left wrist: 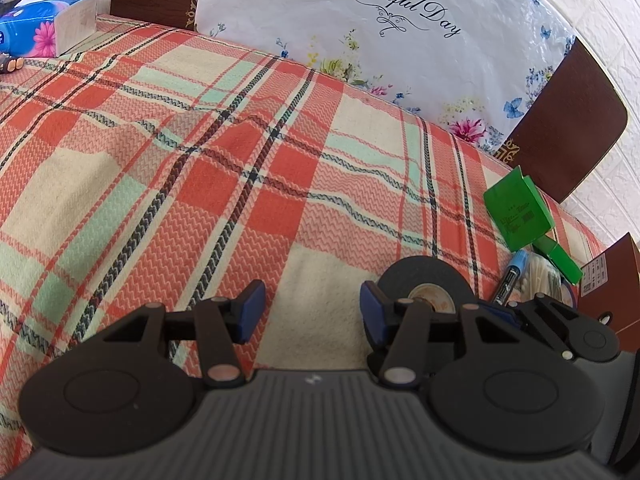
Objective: Organize objects
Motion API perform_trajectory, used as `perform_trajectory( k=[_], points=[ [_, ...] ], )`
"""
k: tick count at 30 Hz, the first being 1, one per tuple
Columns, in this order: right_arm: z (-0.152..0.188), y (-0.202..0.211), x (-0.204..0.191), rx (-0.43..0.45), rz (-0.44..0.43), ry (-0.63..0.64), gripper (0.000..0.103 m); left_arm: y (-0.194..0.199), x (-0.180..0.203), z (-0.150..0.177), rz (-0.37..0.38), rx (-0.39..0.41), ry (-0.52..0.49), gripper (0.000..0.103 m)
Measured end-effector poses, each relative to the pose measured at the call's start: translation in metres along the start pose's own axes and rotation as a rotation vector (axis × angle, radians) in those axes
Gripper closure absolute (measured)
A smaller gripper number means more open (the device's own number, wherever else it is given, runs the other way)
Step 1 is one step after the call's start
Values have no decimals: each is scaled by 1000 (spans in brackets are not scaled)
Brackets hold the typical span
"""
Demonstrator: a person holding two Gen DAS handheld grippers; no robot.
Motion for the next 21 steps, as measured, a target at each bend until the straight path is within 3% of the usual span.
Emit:
perform_trajectory(
  k=[11, 21],
  points=[
    [-1, -2, 1, 1, 7, 1, 27, 1, 1, 1, -1, 0, 4, 50],
    [27, 40, -4, 104, -119, 5, 27, 26, 5, -1, 125, -34, 46, 50]
  ],
)
Point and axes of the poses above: each gripper's, at about its wrist camera, not at the fingertips, and y roughly against the way its jaws point, x to its right, z to its underside, the point moved 6 cm from there along -y, roughly the way its jaws point, and after that the axes turned 14 degrees about x, right-handed, at the moved point
